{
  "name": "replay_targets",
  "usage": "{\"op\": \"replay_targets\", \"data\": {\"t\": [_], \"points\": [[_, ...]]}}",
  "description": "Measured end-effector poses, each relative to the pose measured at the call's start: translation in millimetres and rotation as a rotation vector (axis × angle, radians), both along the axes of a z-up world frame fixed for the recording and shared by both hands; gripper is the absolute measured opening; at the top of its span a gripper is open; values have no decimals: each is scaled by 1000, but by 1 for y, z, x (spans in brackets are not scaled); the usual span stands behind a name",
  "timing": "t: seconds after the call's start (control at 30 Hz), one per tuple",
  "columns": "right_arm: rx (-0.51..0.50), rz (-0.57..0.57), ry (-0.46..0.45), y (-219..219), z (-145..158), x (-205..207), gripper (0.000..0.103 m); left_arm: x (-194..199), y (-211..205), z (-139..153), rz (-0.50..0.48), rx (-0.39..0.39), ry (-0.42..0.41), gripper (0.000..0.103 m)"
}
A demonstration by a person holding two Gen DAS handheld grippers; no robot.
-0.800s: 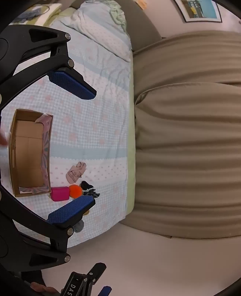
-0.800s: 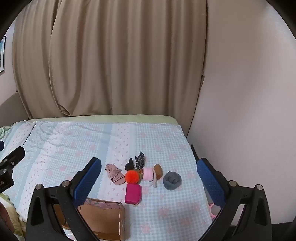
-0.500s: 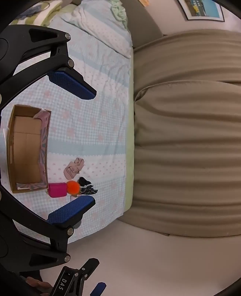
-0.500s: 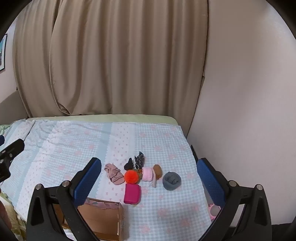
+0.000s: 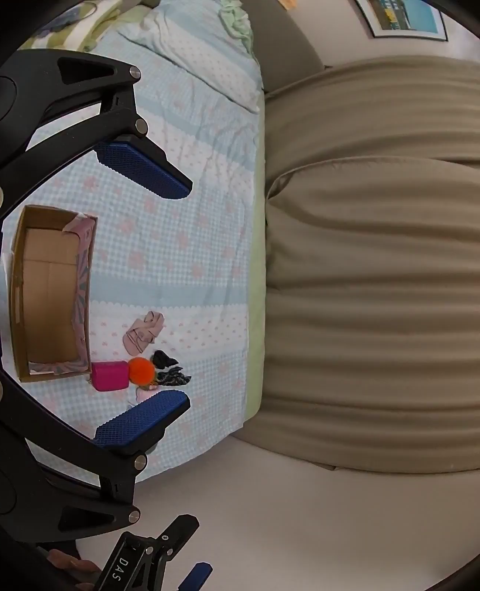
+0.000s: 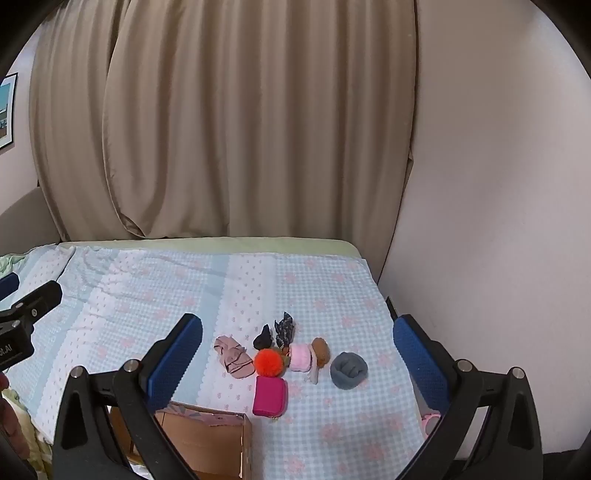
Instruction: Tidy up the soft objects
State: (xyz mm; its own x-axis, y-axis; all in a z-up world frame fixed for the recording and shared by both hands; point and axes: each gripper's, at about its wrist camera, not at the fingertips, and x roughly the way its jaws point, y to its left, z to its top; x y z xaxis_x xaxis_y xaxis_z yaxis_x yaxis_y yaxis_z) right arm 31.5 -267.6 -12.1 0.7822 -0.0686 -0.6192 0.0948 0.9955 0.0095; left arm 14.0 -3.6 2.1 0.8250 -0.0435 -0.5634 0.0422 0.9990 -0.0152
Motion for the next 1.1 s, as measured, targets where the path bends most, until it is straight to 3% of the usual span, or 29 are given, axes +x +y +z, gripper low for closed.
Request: {"op": "replay_targets", "data": {"t": [1.1], "points": [[-2,3,-20,-3,5,5,103,2,-8,11,-9,-10,-7,103]]}}
